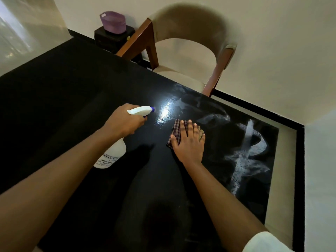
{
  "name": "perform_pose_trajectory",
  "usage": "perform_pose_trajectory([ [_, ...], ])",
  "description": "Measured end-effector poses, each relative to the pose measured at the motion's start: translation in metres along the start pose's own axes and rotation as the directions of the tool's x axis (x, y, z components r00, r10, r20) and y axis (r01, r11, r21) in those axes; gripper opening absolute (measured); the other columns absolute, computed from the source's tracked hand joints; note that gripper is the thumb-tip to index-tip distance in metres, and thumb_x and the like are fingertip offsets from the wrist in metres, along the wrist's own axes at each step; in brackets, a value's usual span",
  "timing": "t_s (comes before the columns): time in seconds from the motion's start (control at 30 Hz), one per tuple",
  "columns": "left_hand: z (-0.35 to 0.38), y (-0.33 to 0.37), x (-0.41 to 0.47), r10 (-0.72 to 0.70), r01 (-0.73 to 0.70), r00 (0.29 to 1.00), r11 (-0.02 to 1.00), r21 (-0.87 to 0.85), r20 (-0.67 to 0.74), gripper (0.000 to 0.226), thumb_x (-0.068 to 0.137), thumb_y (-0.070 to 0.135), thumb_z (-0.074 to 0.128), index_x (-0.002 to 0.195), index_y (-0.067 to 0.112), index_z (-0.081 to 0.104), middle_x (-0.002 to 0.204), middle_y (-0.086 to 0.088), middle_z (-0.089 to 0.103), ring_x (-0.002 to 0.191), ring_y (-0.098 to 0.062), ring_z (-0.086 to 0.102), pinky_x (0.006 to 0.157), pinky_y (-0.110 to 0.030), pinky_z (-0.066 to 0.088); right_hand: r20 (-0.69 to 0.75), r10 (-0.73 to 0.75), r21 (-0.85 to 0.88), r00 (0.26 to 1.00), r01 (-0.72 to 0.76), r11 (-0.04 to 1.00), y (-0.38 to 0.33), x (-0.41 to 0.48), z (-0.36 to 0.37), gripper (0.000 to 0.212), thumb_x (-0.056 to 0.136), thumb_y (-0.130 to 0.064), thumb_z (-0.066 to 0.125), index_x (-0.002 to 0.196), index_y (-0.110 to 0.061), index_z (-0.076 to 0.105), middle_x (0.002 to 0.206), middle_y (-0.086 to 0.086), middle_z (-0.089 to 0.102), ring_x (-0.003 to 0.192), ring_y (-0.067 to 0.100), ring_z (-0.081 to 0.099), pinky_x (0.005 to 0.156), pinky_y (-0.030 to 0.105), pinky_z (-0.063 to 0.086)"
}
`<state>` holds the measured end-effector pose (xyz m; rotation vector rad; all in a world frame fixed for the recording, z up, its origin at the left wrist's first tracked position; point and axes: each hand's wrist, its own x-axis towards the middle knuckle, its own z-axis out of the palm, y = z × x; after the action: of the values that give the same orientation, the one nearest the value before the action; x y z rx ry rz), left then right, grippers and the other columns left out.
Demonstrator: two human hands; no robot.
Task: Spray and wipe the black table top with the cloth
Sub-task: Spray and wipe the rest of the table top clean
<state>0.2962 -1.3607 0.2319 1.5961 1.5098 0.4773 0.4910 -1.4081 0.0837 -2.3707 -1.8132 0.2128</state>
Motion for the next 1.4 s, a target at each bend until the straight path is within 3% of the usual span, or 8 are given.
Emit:
perform_pose_trajectory([
  [0.13, 0.006, -0.001, 0.011, 0.007, -0.005, 0.996, 1.000, 0.019, -0.085, 0.022, 0.085, 0.011, 0.059, 0.106, 0.016, 0.062, 0.093, -0.016, 0.067, 0.084, -0.032, 0.065, 0.074, -0.045, 0.056, -0.014, -0.005, 0.003, 1.000, 0.005, 1.000, 0.000, 0.000, 0.001, 0.068, 0.095, -0.057, 0.029, 0.153, -0.026, 0.012, 0.161, 0.006, 0.009, 0.148, 0.028, 0.004, 0.117, 0.051, 0.005],
  [0.23, 0.004, -0.010, 0.009, 0.014, -0.045, 0.989, 0.976, -0.212, -0.148, 0.031, 0.088, 0.004, 0.054, 0.115, 0.019, 0.055, 0.093, -0.003, 0.064, 0.083, -0.016, 0.062, 0.064, -0.030, 0.052, -0.002, 0.024, 0.014, 1.000, -0.024, 1.000, -0.003, 0.001, 0.002, 0.068, 0.095, -0.056, 0.028, 0.154, -0.026, 0.009, 0.162, 0.007, 0.006, 0.148, 0.028, 0.000, 0.117, 0.051, 0.002],
  [0.6, 0.000, -0.038, -0.003, 0.210, -0.346, 0.883, 0.895, -0.280, -0.420, 0.050, 0.082, -0.004, 0.044, 0.093, 0.043, 0.057, 0.087, 0.022, 0.067, 0.070, -0.003, 0.062, 0.052, -0.017, 0.050, 0.084, -0.342, 0.023, 0.936, 0.341, 0.940, -0.050, 0.038, 0.013, 0.068, 0.093, -0.063, 0.027, 0.152, -0.033, 0.011, 0.162, 0.000, 0.009, 0.148, 0.022, 0.001, 0.117, 0.052, -0.003],
  [0.73, 0.003, -0.054, -0.007, 0.201, -0.415, 0.813, 0.858, -0.303, -0.546, 0.035, 0.082, -0.003, 0.044, 0.107, 0.019, 0.057, 0.085, 0.012, 0.063, 0.059, -0.004, 0.059, 0.051, -0.012, 0.047, -0.017, -0.158, -0.011, 0.987, 0.158, 0.987, -0.009, 0.069, 0.004, 0.067, 0.092, -0.062, 0.030, 0.150, -0.030, 0.024, 0.159, 0.002, 0.020, 0.146, 0.028, 0.014, 0.115, 0.055, 0.008],
  [0.93, 0.010, -0.059, -0.010, 0.245, -0.503, 0.756, 0.810, -0.301, -0.607, 0.041, 0.073, 0.013, 0.049, 0.094, 0.045, 0.062, 0.087, 0.012, 0.066, 0.062, -0.014, 0.058, 0.051, -0.026, 0.049, -0.049, 0.199, -0.025, 0.979, -0.200, 0.979, 0.033, 0.083, -0.006, 0.065, 0.095, -0.057, 0.028, 0.153, -0.027, 0.019, 0.161, 0.007, 0.013, 0.147, 0.031, 0.008, 0.116, 0.055, 0.006],
  [1.2, 0.019, -0.048, -0.003, 0.234, -0.504, 0.753, 0.806, -0.310, -0.615, 0.062, 0.078, -0.006, 0.047, 0.091, 0.053, 0.061, 0.085, 0.024, 0.067, 0.072, -0.009, 0.062, 0.052, -0.015, 0.048, 0.068, -0.285, -0.017, 0.956, 0.286, 0.958, -0.062, 0.071, 0.012, 0.067, 0.093, -0.062, 0.028, 0.152, -0.033, 0.016, 0.160, 0.002, 0.015, 0.147, 0.025, 0.008, 0.117, 0.053, 0.006],
  [1.3, 0.020, -0.051, 0.000, 0.206, -0.494, 0.751, 0.805, -0.328, -0.627, 0.063, 0.077, -0.003, 0.047, 0.092, 0.057, 0.061, 0.087, 0.022, 0.067, 0.069, -0.009, 0.061, 0.051, -0.018, 0.050, 0.044, -0.231, -0.040, 0.972, 0.233, 0.972, -0.034, 0.089, 0.009, 0.068, 0.092, -0.065, 0.027, 0.151, -0.033, 0.020, 0.160, 0.001, 0.018, 0.146, 0.026, 0.013, 0.115, 0.055, 0.010],
  [1.4, 0.021, -0.051, 0.000, 0.200, -0.488, 0.746, 0.813, -0.317, -0.635, 0.068, 0.076, -0.003, 0.047, 0.090, 0.063, 0.059, 0.084, 0.022, 0.066, 0.064, -0.006, 0.059, 0.051, -0.017, 0.049, -0.040, 0.033, -0.063, 0.999, -0.035, 0.997, 0.018, 0.112, -0.001, 0.068, 0.092, -0.064, 0.028, 0.151, -0.030, 0.023, 0.160, 0.004, 0.018, 0.145, 0.031, 0.016, 0.114, 0.056, 0.012],
])
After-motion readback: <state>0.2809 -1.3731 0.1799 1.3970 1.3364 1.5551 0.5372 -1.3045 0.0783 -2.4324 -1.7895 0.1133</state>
